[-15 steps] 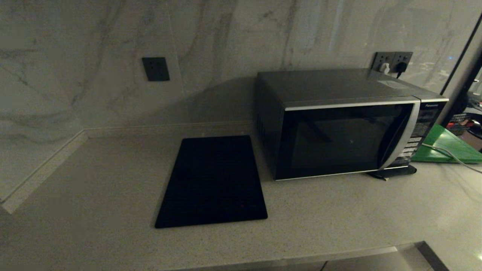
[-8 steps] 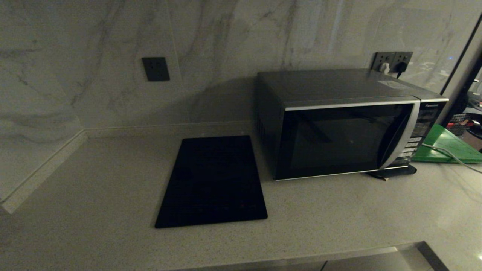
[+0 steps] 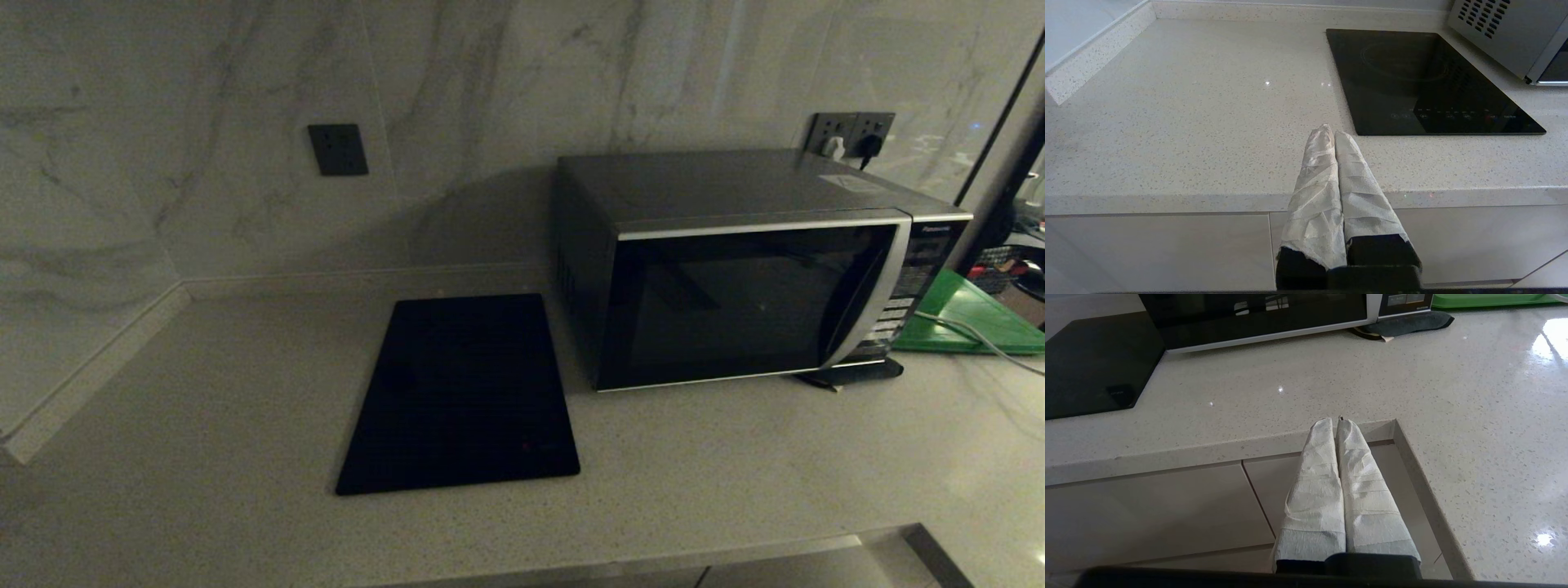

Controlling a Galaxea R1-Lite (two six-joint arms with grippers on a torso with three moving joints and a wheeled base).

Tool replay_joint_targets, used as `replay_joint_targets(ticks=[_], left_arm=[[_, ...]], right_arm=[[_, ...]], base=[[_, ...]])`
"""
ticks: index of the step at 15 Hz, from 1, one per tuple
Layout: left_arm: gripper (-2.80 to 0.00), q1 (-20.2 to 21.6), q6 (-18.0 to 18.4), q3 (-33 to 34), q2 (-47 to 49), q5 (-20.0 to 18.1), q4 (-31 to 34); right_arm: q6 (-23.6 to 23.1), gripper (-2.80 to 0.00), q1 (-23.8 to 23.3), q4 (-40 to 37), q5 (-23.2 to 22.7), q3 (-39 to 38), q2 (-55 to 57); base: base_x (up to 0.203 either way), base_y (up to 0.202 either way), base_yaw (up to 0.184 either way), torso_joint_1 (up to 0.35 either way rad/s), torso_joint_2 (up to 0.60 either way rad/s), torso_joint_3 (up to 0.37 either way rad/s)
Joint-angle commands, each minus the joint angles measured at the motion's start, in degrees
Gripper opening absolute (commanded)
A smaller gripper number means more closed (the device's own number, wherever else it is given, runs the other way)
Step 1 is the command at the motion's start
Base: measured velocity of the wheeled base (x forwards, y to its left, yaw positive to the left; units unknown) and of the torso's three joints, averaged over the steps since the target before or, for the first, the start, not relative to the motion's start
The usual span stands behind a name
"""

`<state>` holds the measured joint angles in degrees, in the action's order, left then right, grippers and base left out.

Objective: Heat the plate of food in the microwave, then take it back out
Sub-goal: Open the microwave oven

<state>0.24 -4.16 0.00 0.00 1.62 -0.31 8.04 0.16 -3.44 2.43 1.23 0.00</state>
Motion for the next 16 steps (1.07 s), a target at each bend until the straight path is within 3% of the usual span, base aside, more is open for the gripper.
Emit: replay_joint_targets(ticks=[1,16], left_arm=[[-2.8,0.0,-0.1,0.0,0.1,0.0,0.0],[-2.8,0.0,-0.1,0.0,0.1,0.0,0.0]], right_arm=[[0.0,-2.8,0.0,0.0,0.0,0.0,0.1],[0.1,-2.8,0.0,0.0,0.1,0.0,0.1]], base=[[0.0,0.0,0.0,0.0,0.0,0.0],[0.0,0.0,0.0,0.0,0.0,0.0]])
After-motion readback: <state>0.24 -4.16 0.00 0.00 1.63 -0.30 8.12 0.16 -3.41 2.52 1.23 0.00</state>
